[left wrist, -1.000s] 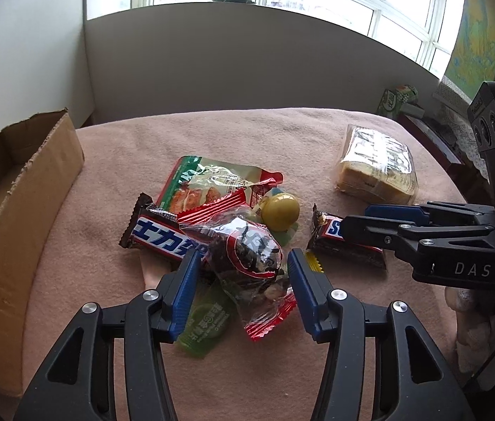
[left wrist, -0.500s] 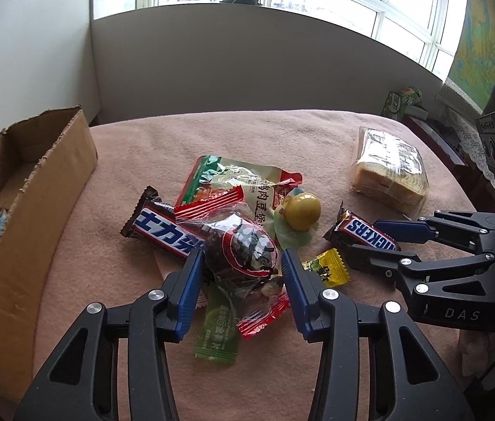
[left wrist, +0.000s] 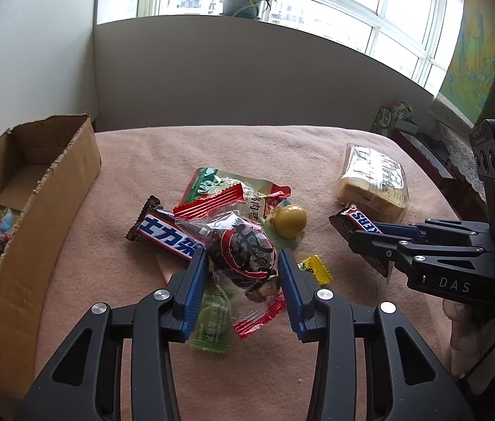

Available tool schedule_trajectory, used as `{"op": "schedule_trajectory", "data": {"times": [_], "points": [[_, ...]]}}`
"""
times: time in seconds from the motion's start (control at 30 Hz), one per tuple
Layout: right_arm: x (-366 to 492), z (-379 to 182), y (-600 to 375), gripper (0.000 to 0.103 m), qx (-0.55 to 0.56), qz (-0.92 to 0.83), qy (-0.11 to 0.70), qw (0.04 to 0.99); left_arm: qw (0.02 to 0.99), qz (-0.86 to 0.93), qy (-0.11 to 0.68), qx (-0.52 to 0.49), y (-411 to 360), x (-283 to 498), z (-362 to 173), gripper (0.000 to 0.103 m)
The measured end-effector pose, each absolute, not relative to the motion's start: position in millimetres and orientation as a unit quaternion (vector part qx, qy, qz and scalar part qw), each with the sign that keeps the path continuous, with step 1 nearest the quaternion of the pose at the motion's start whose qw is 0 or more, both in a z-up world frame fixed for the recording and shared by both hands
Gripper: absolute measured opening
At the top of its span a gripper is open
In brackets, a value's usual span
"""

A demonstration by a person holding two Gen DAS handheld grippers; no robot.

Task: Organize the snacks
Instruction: 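Carry the Snickers bar toward the box while left carries red-striped bag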

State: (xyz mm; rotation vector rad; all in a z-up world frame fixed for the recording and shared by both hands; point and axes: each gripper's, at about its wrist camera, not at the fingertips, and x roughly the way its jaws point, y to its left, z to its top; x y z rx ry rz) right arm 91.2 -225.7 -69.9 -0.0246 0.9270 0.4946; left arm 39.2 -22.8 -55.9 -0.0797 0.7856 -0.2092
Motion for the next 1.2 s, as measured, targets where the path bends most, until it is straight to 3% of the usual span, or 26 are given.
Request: {"op": "schedule_trajectory", "data": {"times": [0.73,1.2], "points": [[84,8,-125,0.031,0.019,0.283,0.353,0.892,0.953,-0.034,0.289,-0.079,76,-10,-8,0.039],[84,-2,-14,0.031,-0.011,0.332,0.358,0.873,0.955,0.050,0.269,-0.115,169,-38,-11,0.039]]}}
